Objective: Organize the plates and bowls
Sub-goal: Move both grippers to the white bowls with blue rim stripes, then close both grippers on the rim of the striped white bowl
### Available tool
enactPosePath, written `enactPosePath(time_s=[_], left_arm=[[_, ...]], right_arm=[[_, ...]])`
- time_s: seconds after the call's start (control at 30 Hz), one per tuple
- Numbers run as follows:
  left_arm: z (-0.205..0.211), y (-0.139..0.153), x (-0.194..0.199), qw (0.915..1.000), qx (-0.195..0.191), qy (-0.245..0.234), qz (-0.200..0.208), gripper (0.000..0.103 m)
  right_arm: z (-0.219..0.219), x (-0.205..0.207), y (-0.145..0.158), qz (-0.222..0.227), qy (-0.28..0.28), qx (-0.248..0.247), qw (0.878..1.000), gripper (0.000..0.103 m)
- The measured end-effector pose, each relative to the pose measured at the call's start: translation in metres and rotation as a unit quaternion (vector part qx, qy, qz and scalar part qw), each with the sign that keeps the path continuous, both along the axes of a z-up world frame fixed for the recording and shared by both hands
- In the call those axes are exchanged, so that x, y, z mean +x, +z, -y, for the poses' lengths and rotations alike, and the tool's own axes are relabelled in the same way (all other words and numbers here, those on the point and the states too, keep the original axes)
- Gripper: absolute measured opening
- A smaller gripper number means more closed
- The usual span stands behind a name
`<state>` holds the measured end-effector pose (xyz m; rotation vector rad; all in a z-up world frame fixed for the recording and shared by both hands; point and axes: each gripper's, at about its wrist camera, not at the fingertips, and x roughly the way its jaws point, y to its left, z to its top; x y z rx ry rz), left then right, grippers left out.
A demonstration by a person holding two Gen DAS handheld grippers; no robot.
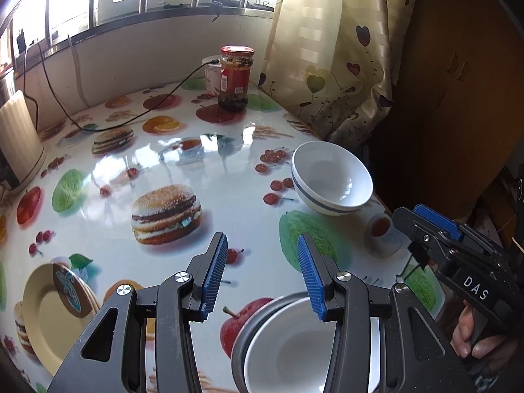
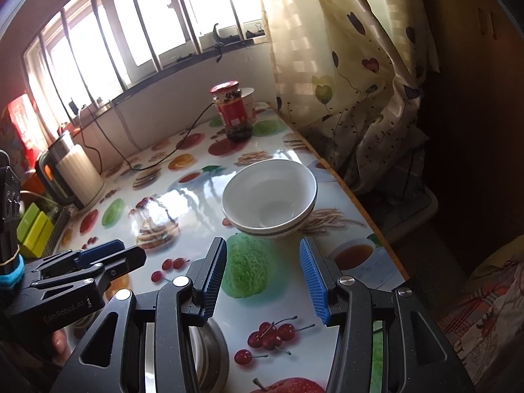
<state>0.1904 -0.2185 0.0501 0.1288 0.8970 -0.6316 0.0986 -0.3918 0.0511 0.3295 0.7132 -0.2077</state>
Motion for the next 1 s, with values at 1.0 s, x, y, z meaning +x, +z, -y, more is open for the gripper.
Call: enactPosePath(time_s=[1.0], left_arm=[[0.070,-0.008,0.068,0.9964,0.004,-0.050,-0.068,0.046]], right_arm=[[0.057,0.057,-0.017,-0.030,-0.025,0.012,0.999,0.046]])
